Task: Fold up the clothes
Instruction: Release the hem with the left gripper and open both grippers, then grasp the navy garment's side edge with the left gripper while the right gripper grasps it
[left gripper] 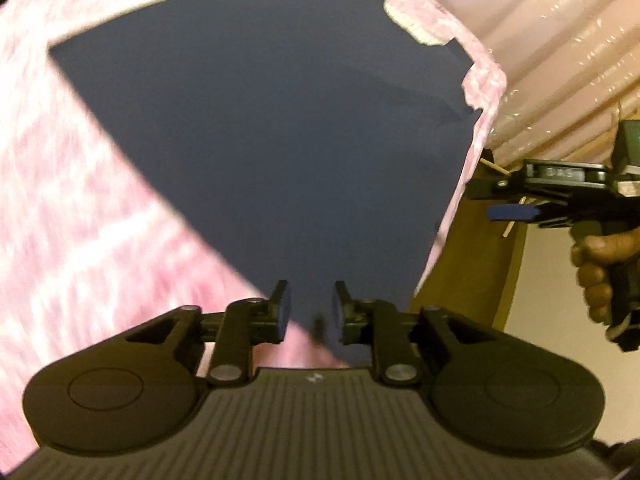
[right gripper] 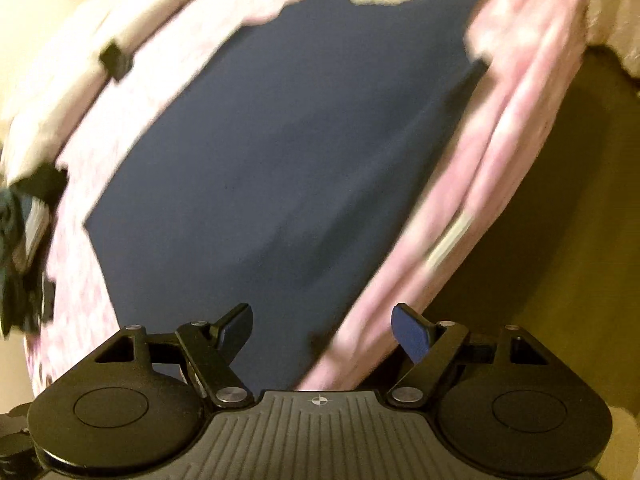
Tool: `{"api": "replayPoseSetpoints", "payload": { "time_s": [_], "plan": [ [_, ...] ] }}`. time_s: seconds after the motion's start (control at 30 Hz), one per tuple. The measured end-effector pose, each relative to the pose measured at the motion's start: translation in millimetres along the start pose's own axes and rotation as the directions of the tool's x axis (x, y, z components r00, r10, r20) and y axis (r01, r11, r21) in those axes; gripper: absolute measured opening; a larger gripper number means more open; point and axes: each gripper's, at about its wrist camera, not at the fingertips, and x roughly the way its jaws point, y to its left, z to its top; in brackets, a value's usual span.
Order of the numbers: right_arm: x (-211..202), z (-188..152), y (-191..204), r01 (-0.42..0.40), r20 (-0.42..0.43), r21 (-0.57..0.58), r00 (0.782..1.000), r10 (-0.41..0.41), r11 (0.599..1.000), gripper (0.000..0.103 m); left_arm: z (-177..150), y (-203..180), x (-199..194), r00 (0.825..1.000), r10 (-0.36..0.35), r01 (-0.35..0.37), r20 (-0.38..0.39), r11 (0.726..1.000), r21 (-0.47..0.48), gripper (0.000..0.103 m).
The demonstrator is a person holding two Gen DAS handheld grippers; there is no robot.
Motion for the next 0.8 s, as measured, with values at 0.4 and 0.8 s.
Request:
{"api": "replayPoseSetpoints", "payload": {
  "time_s": [0.4,0.8],
  "plan": [
    [-31.1,169.6,-40.5,0.034,0.231,-0.116,0.973,-0.007,0.993,0.079,240.2,-70.3,35.3,0.995,0.038,-0.075,0.094,0.899,0.431,0.033],
    [87.6,379.1,-193.1,-0.021,0.071,-0.252,0.997,0.041,0.967,0.065,485.8,-177.8,270.2,0.981,0.167,-0.154,0.093,0.396,0.905,0.036]
  ]
}}
